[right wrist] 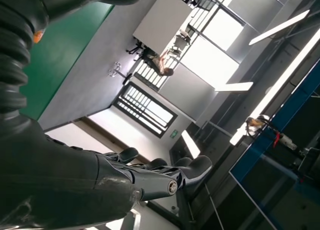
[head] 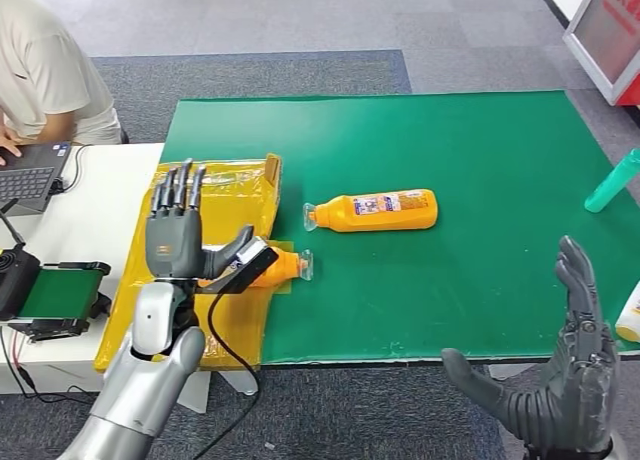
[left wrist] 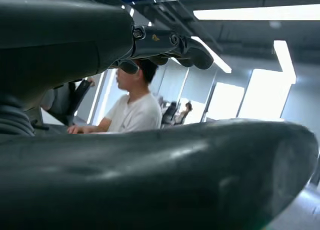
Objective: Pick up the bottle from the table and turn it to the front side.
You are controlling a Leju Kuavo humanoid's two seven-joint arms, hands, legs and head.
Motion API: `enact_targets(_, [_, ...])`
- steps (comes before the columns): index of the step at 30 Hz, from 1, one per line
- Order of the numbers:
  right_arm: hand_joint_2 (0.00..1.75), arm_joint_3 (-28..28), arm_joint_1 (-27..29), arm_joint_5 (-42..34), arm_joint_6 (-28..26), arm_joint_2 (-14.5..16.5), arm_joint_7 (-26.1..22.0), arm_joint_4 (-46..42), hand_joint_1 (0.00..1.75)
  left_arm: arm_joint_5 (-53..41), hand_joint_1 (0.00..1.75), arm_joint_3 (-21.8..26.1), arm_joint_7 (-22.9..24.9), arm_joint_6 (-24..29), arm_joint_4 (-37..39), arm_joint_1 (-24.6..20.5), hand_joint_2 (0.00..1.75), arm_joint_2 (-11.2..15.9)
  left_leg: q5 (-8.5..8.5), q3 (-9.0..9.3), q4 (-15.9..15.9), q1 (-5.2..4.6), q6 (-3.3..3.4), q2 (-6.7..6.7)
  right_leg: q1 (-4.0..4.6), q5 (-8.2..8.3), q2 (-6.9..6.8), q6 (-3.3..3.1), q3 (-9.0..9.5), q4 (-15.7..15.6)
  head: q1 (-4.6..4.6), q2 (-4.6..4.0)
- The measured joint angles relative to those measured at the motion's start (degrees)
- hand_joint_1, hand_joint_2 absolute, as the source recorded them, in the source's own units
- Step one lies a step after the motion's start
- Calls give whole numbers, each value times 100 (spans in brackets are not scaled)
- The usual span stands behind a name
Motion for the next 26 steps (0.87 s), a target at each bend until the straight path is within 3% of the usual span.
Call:
enact_targets(3, [175, -17, 38, 15, 0, 1, -1, -9, 0, 463, 0, 108, -394, 276, -623, 274, 0, 6, -1, 0, 0, 0, 1, 0, 0, 0, -1, 0, 0, 0, 0, 0])
enact_targets(6, [175, -27, 55, 27, 2, 2, 24, -14, 0, 975, 0, 180, -708, 213, -1077, 470, 0, 6, -2, 0, 0, 0, 1, 0, 0, 0, 0, 0, 0, -1, 0, 1])
enact_targets(11, [175, -48, 144, -189, 213, 2, 84, -14, 0, 3293, 0, 197, -1676, -776, -1957, 925, 0, 12, -4, -1, 0, 0, 3, 0, 0, -1, 0, 1, 0, -1, -1, 0])
enact_targets(21, [175, -353, 346, -1823, 1601, 2, 133, 119, 0, 5803, 0, 223, -2520, -1942, -3225, 1979, 0, 150, -12, -2, 0, 0, 3, 0, 0, -6, 0, 0, -1, -2, 0, 0])
enact_targets(26, [175, -551, 457, -2172, 2005, 2, 258, 280, 0, 6906, 0, 344, -2740, -2418, -3606, 2403, 0, 248, -12, -2, 0, 0, 2, 0, 0, -8, -1, 1, -1, -2, -1, 0])
